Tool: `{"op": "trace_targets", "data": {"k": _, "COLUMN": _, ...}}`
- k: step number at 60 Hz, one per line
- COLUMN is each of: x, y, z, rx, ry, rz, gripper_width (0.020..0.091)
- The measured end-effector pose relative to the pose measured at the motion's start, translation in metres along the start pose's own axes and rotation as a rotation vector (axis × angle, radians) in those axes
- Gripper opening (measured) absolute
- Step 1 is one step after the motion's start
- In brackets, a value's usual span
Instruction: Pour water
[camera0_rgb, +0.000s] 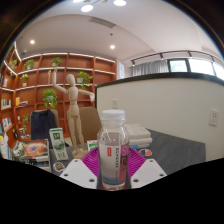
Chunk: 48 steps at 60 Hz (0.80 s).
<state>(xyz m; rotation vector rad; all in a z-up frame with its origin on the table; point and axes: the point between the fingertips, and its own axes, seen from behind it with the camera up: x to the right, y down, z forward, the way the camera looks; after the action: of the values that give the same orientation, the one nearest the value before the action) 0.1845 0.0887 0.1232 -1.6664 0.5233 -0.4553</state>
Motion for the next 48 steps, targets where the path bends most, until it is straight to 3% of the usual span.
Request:
{"op": "trace_targets", "data": {"k": 6, "x": -0.003, "y": 0.019, "z": 0.010, "rx": -0.038, "ry": -0.005, "rz": 0.011, "gripper_width": 0.0366}}
{"op": "trace_targets", "data": {"k": 18, "x": 0.002, "y": 0.018, "z": 0.010, "rx": 0.007, "ry": 0.014, "rz": 0.004, "gripper_width": 0.0411}}
{"op": "trace_targets", "data": {"k": 27, "x": 0.002, "y": 0.020, "z": 0.009, "rx": 0.007, "ry": 0.027, "rz": 0.038, "gripper_width": 0.0510}}
{"op": "trace_targets", "data": {"k": 29, "x": 0.003, "y": 0.020, "z": 0.007, "rx": 0.000, "ry": 0.026, "rz": 0.037, "gripper_width": 0.0593}}
{"op": "trace_targets", "data": {"k": 32, "x": -0.001, "y": 0.018, "z": 0.002, "rx": -0.001, "ry": 0.007, "rz": 0.024, "gripper_width": 0.0790}}
{"op": "trace_targets", "data": {"k": 35, "x": -0.008, "y": 0.016, "z": -0.005, "rx": -0.004, "ry": -0.025, "rz": 0.021, "gripper_width": 0.0909}}
{"op": "trace_targets", "data": {"k": 48, "x": -0.018, "y": 0.006, "z": -0.079, "rx": -0.034, "ry": -0.142, "rz": 0.011, "gripper_width": 0.0883}}
